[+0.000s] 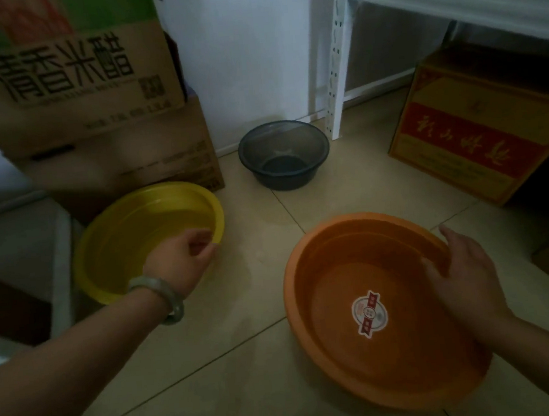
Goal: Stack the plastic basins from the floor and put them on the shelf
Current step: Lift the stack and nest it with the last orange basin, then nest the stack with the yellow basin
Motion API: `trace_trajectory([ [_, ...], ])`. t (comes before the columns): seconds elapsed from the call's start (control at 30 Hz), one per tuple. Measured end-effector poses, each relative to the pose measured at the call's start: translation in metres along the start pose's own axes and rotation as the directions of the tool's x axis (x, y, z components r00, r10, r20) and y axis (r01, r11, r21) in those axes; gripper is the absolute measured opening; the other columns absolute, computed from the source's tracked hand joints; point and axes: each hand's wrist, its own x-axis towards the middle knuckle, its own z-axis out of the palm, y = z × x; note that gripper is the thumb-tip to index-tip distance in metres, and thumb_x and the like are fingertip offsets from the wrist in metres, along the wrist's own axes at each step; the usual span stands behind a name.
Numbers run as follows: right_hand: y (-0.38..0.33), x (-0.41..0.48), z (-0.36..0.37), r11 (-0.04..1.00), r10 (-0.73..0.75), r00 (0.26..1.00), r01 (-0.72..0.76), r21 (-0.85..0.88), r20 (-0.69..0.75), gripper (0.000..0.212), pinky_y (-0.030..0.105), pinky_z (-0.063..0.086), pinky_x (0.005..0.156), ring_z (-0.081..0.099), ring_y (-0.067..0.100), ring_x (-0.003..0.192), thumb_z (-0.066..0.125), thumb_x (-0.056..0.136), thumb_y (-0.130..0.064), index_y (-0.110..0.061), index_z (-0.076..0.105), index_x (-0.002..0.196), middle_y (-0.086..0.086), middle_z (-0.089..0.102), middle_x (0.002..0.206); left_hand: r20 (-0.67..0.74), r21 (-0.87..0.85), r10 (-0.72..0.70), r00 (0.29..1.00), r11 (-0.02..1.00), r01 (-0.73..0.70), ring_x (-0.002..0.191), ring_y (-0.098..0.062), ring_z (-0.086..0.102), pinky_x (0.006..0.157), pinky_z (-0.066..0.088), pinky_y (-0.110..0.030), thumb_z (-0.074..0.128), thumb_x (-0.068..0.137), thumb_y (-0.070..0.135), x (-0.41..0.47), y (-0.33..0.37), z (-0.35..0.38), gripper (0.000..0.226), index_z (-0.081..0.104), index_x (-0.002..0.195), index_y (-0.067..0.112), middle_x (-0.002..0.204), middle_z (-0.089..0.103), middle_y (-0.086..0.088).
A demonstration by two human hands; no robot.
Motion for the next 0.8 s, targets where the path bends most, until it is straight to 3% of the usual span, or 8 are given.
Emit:
trace_trajectory([
  [0.1, -0.041, 0.011, 0.006, 0.994, -0.103, 0.995, 0.103, 0.022, 0.008, 0.062, 0.046, 0.026, 0.113, 0.031, 0.031, 0.139, 0.053, 0.091, -0.033, -0.018, 0.029, 0.146, 0.015, 0.036, 0.15, -0.132, -0.074, -0.086, 0.988, 0.994, 0.076, 0.093, -0.021, 0.065, 0.081, 0.048, -0.03, 0.06, 0.085, 0.023, 0.011, -0.027, -0.016, 0.03, 0.064, 0.113, 0.013, 0.104, 0.069, -0.004],
  [0.23, -0.109, 0.02, 0.021, 0.969, -0.235, 0.972, 0.234, 0.085, 0.007, 0.058, 0.042, 0.03, 0.111, 0.034, 0.027, 0.138, 0.053, 0.092, -0.029, -0.022, 0.031, 0.145, 0.01, 0.038, 0.149, -0.231, -0.12, -0.253, 0.939, 0.966, 0.231, 0.106, -0.029, 0.061, 0.09, 0.044, -0.035, 0.057, 0.086, 0.025, 0.023, -0.067, -0.031, 0.035, 0.06, 0.119, 0.014, 0.116, 0.066, -0.011],
  [0.43, -0.192, 0.021, 0.059, 0.907, -0.395, 0.912, 0.367, 0.207, 0.11, 0.058, 0.037, 0.034, 0.107, 0.042, 0.023, 0.132, 0.056, 0.091, -0.027, -0.024, 0.034, 0.144, 0.006, 0.043, 0.146, -0.325, -0.092, -0.397, 0.858, 0.916, 0.389, 0.119, -0.037, 0.05, 0.098, 0.041, -0.041, 0.055, 0.086, 0.019, 0.035, -0.12, -0.048, 0.047, 0.048, 0.133, 0.016, 0.134, 0.051, -0.018],
  [0.6, -0.232, 0.019, 0.107, 0.893, -0.427, 0.874, 0.367, 0.262, 0.23, 0.057, 0.039, 0.041, 0.106, 0.046, 0.023, 0.129, 0.057, 0.091, -0.026, -0.027, 0.036, 0.143, 0.004, 0.045, 0.146, -0.348, -0.139, -0.499, 0.794, 0.865, 0.482, 0.123, -0.039, 0.046, 0.1, 0.038, -0.042, 0.053, 0.087, 0.015, 0.054, -0.153, -0.048, 0.049, 0.045, 0.135, 0.014, 0.137, 0.045, -0.02],
  [0.8, -0.25, 0.024, 0.157, 0.917, -0.325, 0.884, 0.209, 0.339, 0.336, 0.057, 0.042, 0.042, 0.107, 0.044, 0.021, 0.133, 0.058, 0.09, -0.024, -0.027, 0.036, 0.143, 0.002, 0.044, 0.147, -0.341, -0.227, -0.577, 0.743, 0.817, 0.53, 0.121, -0.038, 0.049, 0.1, 0.039, -0.043, 0.051, 0.085, 0.013, 0.063, -0.175, -0.031, 0.05, 0.046, 0.134, 0.011, 0.137, 0.048, -0.019],
])
